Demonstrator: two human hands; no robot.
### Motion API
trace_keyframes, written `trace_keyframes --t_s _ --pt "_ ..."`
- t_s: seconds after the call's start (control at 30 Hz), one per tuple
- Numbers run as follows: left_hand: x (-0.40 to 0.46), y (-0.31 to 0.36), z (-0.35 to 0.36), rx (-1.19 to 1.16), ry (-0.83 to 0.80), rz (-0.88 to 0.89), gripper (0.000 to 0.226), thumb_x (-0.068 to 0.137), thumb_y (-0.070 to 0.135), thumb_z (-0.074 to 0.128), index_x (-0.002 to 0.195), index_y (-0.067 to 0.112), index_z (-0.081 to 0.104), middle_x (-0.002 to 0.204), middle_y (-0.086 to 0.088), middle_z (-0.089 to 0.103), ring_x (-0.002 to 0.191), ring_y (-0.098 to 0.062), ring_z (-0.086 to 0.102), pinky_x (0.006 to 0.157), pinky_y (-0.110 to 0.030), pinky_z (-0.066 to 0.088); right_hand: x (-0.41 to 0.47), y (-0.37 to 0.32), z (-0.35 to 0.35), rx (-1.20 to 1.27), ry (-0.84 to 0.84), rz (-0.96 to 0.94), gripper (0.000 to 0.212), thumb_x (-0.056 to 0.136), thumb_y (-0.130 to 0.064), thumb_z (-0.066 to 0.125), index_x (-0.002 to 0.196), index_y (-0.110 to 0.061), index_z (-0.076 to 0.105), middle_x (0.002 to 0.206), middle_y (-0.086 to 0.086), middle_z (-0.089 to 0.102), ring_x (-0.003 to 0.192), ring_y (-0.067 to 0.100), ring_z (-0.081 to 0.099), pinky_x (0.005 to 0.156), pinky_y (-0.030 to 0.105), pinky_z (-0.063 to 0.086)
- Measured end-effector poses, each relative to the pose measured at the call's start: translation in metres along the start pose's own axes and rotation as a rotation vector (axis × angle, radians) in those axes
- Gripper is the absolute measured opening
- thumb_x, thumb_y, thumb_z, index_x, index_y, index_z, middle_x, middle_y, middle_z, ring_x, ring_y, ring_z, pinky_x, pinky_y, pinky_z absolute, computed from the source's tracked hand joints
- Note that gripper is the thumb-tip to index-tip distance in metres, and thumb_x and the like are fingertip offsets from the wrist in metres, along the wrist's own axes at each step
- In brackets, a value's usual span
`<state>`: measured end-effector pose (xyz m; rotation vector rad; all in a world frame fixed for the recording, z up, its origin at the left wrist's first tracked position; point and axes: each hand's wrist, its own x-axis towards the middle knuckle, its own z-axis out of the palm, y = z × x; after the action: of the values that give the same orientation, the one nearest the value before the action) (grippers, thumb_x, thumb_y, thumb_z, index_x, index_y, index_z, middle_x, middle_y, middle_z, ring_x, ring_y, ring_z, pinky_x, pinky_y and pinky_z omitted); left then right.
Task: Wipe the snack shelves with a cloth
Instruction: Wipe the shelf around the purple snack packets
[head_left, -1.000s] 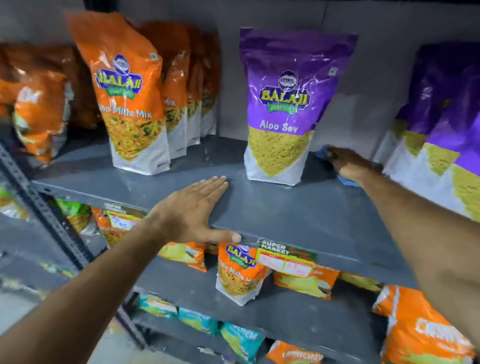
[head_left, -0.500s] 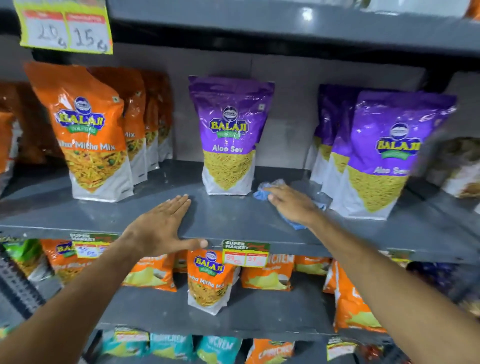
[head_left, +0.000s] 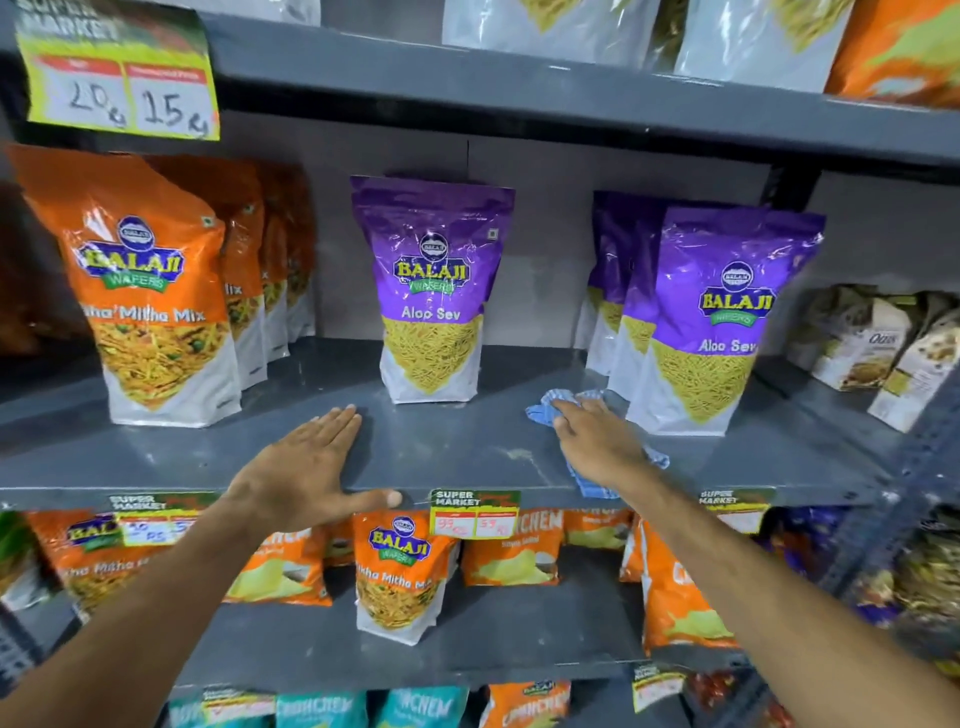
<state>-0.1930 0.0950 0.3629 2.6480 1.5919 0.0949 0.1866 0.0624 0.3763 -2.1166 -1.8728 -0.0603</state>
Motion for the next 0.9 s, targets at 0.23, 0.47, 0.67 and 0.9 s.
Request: trace_keyframes --t_s 0.23,0.47,0.67,0.9 --pt "0.001 0.000 0.001 0.017 0.010 0.000 0.143 0.060 0.113 0.014 0.168 0.020 -0.007 0.177 0.003 -0.009 0.163 -0.013 -0.004 0.132 -0.032 0.000 -0.002 -0.042 0.006 0.384 -0.017 -0.111 0.038 0.105 -0.029 0.041 0.139 -0.036 0.055 0.137 0.001 0.064 0.124 0.025 0.060 0.100 0.040 0.050" --pt "0.000 0.001 0.000 0.025 0.061 -0.003 0.145 0.057 0.114 0.011 0.167 0.022 -0.008 0.174 0.008 -0.012 0.160 -0.005 -0.008 0.128 -0.026 -0.005 0.100 -0.010 -0.002 0.071 0.237 0.092 0.042 0.092 -0.007 0.049 0.131 -0.019 0.058 0.125 0.015 0.061 0.114 0.036 0.061 0.089 0.044 0.053" --pt "0.001 -0.002 0.001 0.026 0.053 -0.008 0.146 0.056 0.115 0.013 0.167 0.023 -0.009 0.173 0.011 -0.016 0.159 -0.003 -0.013 0.130 -0.026 -0.006 0.186 0.012 0.027 -0.015 0.124 0.094 0.048 0.085 -0.009 0.054 0.132 -0.014 0.058 0.129 0.018 0.064 0.122 0.037 0.058 0.105 0.042 0.048" --pt "0.003 -0.003 0.003 0.030 0.029 0.004 0.145 0.058 0.114 0.014 0.168 0.022 -0.008 0.174 0.010 -0.016 0.160 -0.004 -0.014 0.133 -0.030 -0.003 0.198 0.012 0.033 0.058 -0.010 0.052 0.046 0.090 -0.016 0.046 0.133 -0.025 0.060 0.140 0.015 0.059 0.125 0.037 0.058 0.102 0.042 0.047"
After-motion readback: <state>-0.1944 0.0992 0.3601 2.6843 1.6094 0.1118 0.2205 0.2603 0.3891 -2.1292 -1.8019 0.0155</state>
